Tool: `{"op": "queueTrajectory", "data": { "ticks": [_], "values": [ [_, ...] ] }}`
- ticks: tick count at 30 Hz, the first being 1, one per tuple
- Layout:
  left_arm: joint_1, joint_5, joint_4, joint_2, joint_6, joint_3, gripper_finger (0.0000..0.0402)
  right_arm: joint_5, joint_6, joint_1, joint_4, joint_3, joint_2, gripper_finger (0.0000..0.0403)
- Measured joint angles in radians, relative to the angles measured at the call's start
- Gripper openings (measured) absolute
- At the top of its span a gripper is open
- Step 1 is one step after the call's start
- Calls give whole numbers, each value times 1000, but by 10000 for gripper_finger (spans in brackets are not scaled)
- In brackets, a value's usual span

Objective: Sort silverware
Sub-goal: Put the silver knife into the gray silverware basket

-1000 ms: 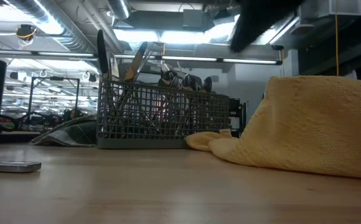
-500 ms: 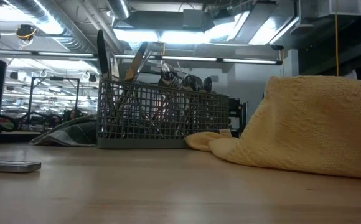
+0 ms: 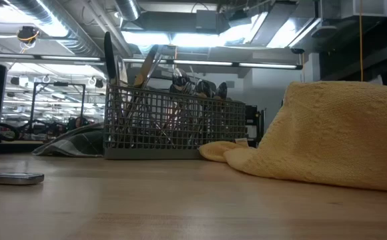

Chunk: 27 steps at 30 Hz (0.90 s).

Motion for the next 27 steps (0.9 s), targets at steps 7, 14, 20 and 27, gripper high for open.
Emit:
{"op": "queueTrajectory", "data": {
  "ticks": [7,14,20,27],
  "values": [
    [12,0,20,0,50,-19,70,7,0,0,-1,0,0,120],
    [56,38,20,0,24,-19,75,10,0,0,-2,0,0,120],
    [99,103,20,0,21,-19,123,11,0,0,-2,0,0,120],
    [121,129,19,0,64,-19,150,11,0,0,-2,0,0,120]
  ]
}}
